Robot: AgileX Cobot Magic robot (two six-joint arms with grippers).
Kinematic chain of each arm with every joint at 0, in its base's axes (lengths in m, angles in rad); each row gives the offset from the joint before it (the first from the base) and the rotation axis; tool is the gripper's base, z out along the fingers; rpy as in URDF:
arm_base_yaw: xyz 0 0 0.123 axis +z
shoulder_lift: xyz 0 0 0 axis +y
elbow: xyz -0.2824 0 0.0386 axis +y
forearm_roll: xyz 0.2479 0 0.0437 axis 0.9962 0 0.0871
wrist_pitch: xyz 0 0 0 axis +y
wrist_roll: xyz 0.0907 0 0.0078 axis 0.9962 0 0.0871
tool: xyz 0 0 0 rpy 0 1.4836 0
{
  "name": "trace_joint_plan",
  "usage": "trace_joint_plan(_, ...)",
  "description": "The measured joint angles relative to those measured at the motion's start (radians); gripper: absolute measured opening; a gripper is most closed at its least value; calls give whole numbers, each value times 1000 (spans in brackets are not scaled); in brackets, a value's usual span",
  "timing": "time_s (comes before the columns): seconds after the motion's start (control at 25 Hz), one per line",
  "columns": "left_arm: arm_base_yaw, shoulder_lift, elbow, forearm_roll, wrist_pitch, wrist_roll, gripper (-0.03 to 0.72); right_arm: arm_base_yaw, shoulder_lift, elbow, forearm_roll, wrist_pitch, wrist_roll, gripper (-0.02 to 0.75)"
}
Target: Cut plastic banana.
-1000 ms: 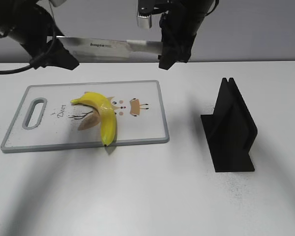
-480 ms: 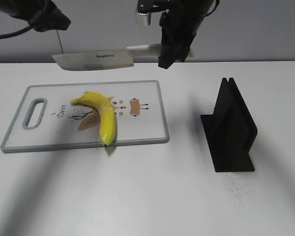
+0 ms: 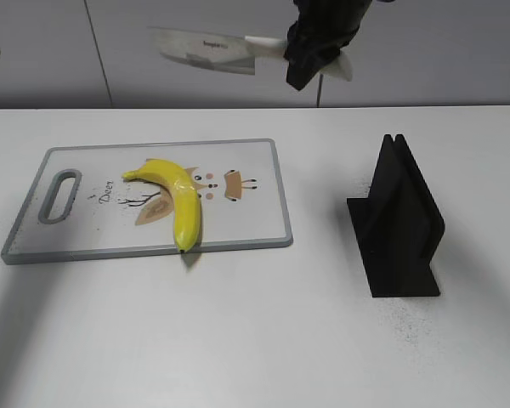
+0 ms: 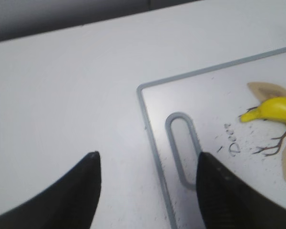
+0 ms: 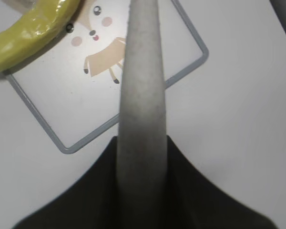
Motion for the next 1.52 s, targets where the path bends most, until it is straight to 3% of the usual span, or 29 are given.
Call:
trace_joint_plan(0.28, 31, -2, -54, 191, 324, -193, 589, 0, -77, 1, -56, 1, 379, 193)
trace_joint_plan(0.48, 32, -36, -29, 216, 365, -233, 588, 0, -164, 69, -58, 1, 541, 193)
trace_joint_plan(0.84, 32, -425, 300, 201, 371, -234, 585, 0, -458, 460, -58, -10, 613, 193)
trace_joint_plan(1.2, 32, -860, 596, 197, 314, -234, 581, 0, -751, 935, -58, -238, 708, 193)
trace_joint_plan(1.52, 32, -1234, 826, 158, 272, -234, 576, 0, -898, 1152, -153, -346, 854, 193)
